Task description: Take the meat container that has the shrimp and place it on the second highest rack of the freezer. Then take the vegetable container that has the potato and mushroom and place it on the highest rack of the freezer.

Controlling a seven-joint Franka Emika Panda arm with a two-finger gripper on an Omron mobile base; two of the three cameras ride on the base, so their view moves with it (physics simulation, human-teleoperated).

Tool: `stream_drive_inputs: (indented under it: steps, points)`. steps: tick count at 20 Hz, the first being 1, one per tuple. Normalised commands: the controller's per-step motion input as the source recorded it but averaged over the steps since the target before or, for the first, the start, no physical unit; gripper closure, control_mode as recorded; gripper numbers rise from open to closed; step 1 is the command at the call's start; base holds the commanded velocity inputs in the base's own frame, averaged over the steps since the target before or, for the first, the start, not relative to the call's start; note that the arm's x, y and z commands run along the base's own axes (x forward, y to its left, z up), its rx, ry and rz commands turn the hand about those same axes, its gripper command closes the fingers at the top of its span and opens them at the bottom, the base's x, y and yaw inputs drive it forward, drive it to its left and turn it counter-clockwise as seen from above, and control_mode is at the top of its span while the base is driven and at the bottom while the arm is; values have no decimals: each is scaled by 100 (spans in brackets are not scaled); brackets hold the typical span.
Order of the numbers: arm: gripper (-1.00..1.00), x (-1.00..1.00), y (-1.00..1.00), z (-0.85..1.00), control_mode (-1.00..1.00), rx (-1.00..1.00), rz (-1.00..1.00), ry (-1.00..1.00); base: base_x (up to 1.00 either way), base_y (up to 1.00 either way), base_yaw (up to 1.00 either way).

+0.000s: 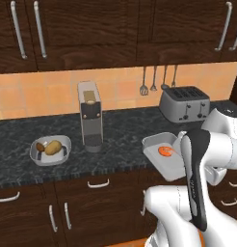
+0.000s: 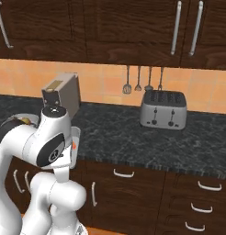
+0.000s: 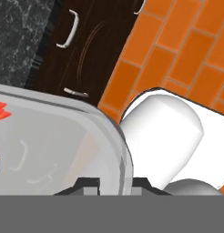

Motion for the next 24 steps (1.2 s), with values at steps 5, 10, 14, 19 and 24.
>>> stream_drive_inputs:
  steps: [5,10,14,19,24]
  points:
    - [100,0,0,0,100,0,0,0,-36,3,2]
    - [100,0,0,0,100,0,0,0,-53,5,-12]
    - [100,0,0,0,100,0,0,0,-71,8,-23]
    - [100,0,0,0,100,0,0,0,-65,17,-16]
    - [100,0,0,0,100,0,0,0,-65,20,-11]
